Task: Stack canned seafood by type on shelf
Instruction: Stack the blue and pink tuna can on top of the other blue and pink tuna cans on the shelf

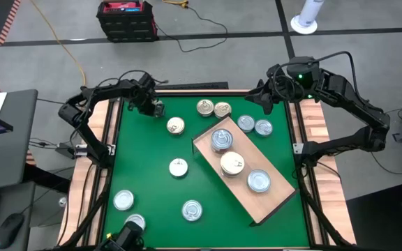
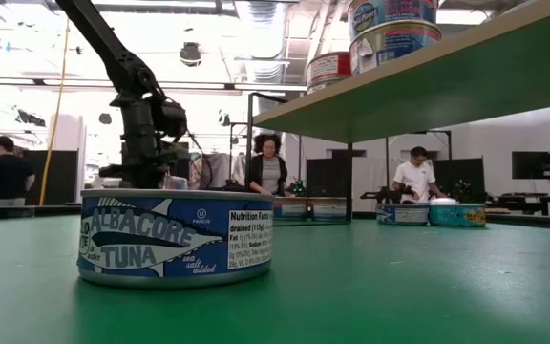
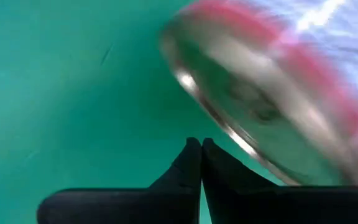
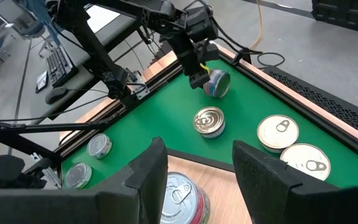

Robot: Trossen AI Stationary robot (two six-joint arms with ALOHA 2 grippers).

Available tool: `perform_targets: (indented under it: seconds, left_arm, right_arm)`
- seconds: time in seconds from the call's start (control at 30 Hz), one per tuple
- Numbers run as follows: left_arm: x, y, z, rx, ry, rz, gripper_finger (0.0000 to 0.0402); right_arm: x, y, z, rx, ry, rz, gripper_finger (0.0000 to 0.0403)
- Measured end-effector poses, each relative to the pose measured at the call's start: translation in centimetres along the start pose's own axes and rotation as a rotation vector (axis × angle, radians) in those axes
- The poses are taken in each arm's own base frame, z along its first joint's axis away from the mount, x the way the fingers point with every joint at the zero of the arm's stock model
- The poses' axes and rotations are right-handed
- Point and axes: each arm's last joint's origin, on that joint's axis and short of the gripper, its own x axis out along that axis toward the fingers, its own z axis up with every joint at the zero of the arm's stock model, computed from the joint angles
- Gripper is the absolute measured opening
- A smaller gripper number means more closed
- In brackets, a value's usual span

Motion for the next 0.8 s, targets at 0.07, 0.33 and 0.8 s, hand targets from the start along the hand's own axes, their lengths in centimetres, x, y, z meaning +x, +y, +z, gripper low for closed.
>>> perform_targets:
  seconds: [0.07,0.33,0.8]
  left_arm:
    - [-0.2,0.1,-0.1,0.023,0.014,0.009,0.0002]
    - [-4.6,-0.5,-1.1,0.22,0.04,0.086,0.0001]
    - [-10.5,-5.9,-2.2,0.334,-0.243,0.131,0.0158]
  right_arm:
    - [0.0,0.0,0.0,-0.003,0.0,0.0,0.0204]
    - [0.0,0.0,0.0,-0.016,0.0,0.0,0.0204]
    - [0.0,0.0,0.0,-0.026,0.0,0.0,0.0204]
